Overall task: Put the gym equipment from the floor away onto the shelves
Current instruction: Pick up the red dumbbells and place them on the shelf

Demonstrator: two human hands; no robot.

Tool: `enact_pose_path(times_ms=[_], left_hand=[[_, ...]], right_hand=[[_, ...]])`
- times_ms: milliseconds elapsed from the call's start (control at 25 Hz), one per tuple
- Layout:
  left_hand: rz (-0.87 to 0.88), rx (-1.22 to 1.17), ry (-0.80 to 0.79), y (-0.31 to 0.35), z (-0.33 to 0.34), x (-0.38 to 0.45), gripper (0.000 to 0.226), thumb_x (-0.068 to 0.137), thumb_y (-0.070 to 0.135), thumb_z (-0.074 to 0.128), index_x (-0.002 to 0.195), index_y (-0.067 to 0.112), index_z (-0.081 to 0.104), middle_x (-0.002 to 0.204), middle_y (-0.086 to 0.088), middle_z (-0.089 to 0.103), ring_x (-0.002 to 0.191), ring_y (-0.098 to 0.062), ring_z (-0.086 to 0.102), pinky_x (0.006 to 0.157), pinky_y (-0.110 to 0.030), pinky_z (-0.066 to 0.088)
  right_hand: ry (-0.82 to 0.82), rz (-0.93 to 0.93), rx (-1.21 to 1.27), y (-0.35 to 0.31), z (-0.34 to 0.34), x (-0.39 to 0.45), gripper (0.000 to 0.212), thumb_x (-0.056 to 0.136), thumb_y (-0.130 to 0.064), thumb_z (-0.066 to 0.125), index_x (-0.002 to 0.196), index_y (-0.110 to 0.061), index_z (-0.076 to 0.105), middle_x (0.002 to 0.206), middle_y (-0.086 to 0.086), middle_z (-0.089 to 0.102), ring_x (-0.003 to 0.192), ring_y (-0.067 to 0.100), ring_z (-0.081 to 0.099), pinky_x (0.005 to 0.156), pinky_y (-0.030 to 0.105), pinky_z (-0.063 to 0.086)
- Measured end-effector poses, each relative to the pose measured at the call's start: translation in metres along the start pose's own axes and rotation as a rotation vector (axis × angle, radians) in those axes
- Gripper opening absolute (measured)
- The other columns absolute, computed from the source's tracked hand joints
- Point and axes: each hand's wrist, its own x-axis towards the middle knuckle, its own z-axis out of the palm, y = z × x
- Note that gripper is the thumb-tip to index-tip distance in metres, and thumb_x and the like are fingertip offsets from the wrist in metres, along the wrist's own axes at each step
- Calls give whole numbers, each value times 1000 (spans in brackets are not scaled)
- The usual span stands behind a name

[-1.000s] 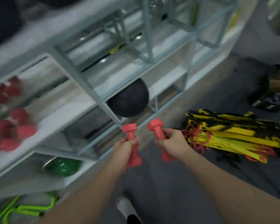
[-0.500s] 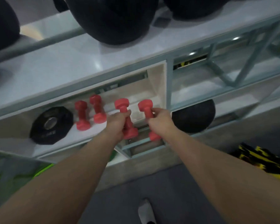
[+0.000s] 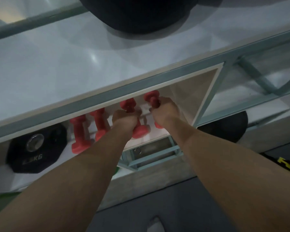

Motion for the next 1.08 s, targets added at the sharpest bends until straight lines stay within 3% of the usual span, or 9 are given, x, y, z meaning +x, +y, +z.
enact_pose_path(times_ms=[160,280,400,520,680,760,880,1000,1080], left_hand=[[10,134,92,0,5,3,29,77,36,79,80,7,72,63,-4,65,52,-19,65,64,-31,57],[-59,108,53,6,6,-6,27,85,28,75,84,2,66,56,-6,63,25,-9,54,42,-23,50],[-86,110,93,10,10,-22,18,83,17,73,91,3,64,48,-4,67,33,-12,60,31,-18,43],[0,292,160,3,23,-39,64,57,40,68,114,12,63,110,-16,70,97,-32,67,82,-40,57],[248,347,221,-6,49,-104,63,81,30,67,141,19,47,145,-18,41,135,-37,30,114,-49,24],[372,331,224,-20,65,-142,61,82,20,69,139,16,48,148,-15,38,135,-32,27,115,-50,24],[549,281,77,-52,105,-188,43,79,10,68,120,13,60,126,-12,55,121,-31,46,105,-41,37],[260,157,-243,-52,159,-209,31,86,4,64,107,27,62,104,9,61,100,-12,60,81,-25,46],[79,81,-319,-50,194,-199,25,92,5,60,105,25,65,102,8,63,95,-9,61,85,-27,49]], right_hand=[[-10,-3,-158,0,-7,3,29,94,-36,61,117,-18,64,109,8,71,87,26,66,68,24,49],[1,-48,-329,-3,-15,-1,45,97,-44,52,129,-12,54,127,13,56,119,32,52,93,37,43],[-54,-88,-213,-5,-17,-16,53,98,-41,50,140,-9,43,136,16,47,125,34,45,102,40,38],[-36,-236,-95,5,-19,-44,51,96,-31,53,141,-8,47,139,17,49,126,36,44,107,42,39],[-63,-355,78,36,-68,-69,30,95,-25,57,121,-13,68,117,9,67,104,24,62,94,35,51],[-240,-307,117,58,-109,-79,23,96,-25,60,111,-16,74,98,0,74,81,10,65,76,22,52],[-259,-208,47,103,-165,-85,20,93,-20,61,99,-12,78,94,1,77,84,10,68,79,22,51],[-130,-25,168,151,-202,-63,19,91,-20,62,89,-9,77,89,5,77,86,20,71,87,39,57],[1,135,257,183,-217,-39,21,91,-23,60,86,-10,76,89,8,76,86,26,71,89,44,57]])
